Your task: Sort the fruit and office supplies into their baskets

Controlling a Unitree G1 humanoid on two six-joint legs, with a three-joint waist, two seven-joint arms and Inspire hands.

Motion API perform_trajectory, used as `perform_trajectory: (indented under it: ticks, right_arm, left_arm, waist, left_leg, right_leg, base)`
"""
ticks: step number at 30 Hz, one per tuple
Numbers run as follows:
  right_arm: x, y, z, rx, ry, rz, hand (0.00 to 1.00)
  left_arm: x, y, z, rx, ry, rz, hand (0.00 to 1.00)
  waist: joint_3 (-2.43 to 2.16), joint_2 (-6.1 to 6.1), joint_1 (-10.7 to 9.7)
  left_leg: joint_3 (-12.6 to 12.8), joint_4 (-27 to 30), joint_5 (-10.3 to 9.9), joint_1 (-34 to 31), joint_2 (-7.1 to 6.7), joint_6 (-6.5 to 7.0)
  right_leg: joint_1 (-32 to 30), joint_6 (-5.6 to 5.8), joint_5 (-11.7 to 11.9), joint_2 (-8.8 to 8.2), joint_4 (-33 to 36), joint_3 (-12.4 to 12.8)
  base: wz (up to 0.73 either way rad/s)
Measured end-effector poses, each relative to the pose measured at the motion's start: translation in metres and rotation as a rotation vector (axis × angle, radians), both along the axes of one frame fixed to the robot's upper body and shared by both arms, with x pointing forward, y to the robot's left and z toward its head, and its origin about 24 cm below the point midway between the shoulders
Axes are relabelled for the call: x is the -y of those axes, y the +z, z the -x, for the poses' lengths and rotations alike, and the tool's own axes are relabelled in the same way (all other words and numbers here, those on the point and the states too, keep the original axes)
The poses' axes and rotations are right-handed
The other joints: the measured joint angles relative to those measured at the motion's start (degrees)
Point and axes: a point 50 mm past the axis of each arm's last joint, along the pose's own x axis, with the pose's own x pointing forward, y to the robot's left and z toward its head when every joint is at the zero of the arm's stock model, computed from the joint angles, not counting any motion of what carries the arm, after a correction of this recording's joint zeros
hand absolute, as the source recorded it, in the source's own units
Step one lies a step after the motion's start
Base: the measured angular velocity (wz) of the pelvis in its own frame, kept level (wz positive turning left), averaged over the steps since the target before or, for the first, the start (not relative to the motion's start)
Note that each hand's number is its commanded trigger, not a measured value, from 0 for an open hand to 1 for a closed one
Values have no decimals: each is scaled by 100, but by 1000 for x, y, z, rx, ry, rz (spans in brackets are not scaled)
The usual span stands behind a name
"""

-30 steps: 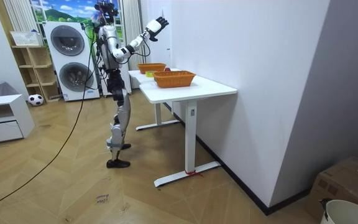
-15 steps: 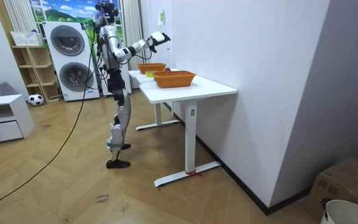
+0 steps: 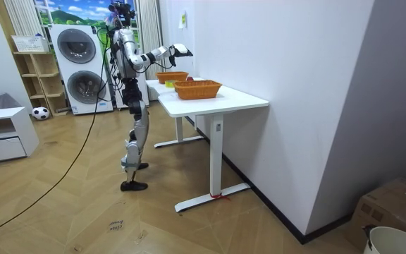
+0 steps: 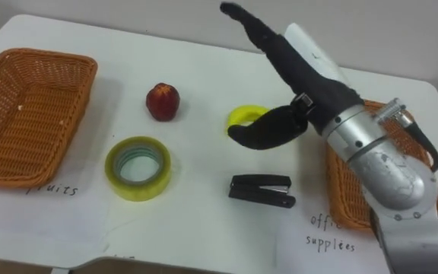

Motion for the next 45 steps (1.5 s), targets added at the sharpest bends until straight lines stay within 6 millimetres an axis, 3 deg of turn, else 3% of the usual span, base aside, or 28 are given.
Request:
perform_trajectory:
  ticks: [16, 30, 36, 39, 42, 45]
  right_arm:
    - [7, -26, -3, -214, 32, 95, 0]
    - [7, -31, -1, -298, 83, 149, 0]
    - [11, -37, -1, -350, 66, 228, 0]
    - [15, -49, 6, -421, 50, 251, 0]
    - [20, -67, 15, -520, 41, 257, 0]
    - [27, -82, 19, -591, 11, 273, 0]
  left_arm:
    - [-9, 7, -11, 37, -11, -38, 0]
    - [-7, 10, -19, 67, -19, -37, 0]
    - [-5, 9, -20, 65, -25, -33, 0]
    - [-6, 9, -19, 54, -19, -38, 0]
    - [-6, 8, -18, 45, -18, -40, 0]
    - [-7, 8, -17, 39, -15, -45, 0]
  waist:
    - [27, -43, 114]
    - [44, -60, 126]
    - [40, -70, 145]
    - [29, -84, 153]
    - [45, -57, 244]
    - [99, 18, 287]
  left_leg:
    - [-26, -4, 0, 6, 0, 0]
    - [-27, -5, 0, 4, -1, 0]
    - [-20, -18, 0, -18, 1, 0]
    - [-30, -26, 0, -21, 2, 0]
    - [-185, -29, 1, 12, 27, 2]
    - [-687, -36, 2, 86, 110, 1]
  right_leg:
    - [-23, 0, 0, 0, 0, -9]
    - [-24, 0, 0, 0, 0, -7]
    - [-81, 0, 0, 0, 9, 0]
    - [-85, -2, 1, 0, 20, 3]
    - [-156, -2, 1, 8, 193, -4]
    - [-346, -14, -5, 48, 612, 11]
  base:
    - [1]
    - [0]
    - [-3]
    - [1]
    - [-5]
    - [-9]
